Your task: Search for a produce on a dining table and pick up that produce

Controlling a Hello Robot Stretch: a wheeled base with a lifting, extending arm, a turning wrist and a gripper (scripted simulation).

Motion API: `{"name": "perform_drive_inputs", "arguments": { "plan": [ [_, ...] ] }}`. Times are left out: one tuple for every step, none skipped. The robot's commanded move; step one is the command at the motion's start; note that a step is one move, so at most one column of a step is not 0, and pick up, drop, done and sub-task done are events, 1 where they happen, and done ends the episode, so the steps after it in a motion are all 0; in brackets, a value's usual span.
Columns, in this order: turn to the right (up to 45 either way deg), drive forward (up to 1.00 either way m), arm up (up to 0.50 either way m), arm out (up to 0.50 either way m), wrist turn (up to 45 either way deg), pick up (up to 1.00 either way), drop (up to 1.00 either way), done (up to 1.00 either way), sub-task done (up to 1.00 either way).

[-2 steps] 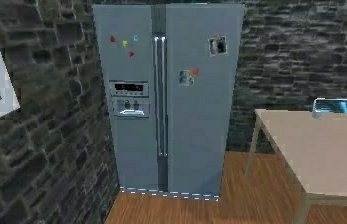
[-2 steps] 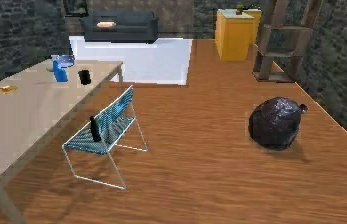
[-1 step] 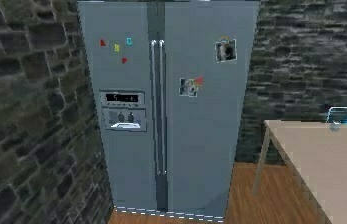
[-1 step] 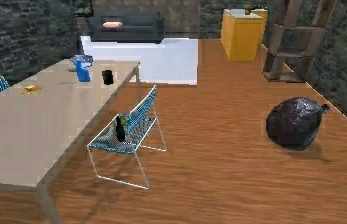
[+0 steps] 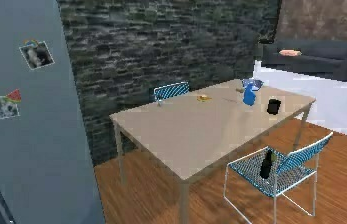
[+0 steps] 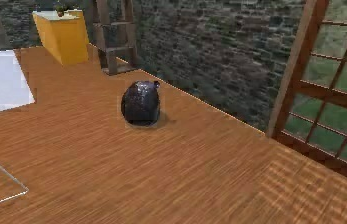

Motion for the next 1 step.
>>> {"name": "perform_drive_inputs", "arguments": {
  "plan": [
    [45.0, 0.00, 0.00, 0.00, 0.0, 0.00, 0.00, 0.00, 0.00]
  ]
}}
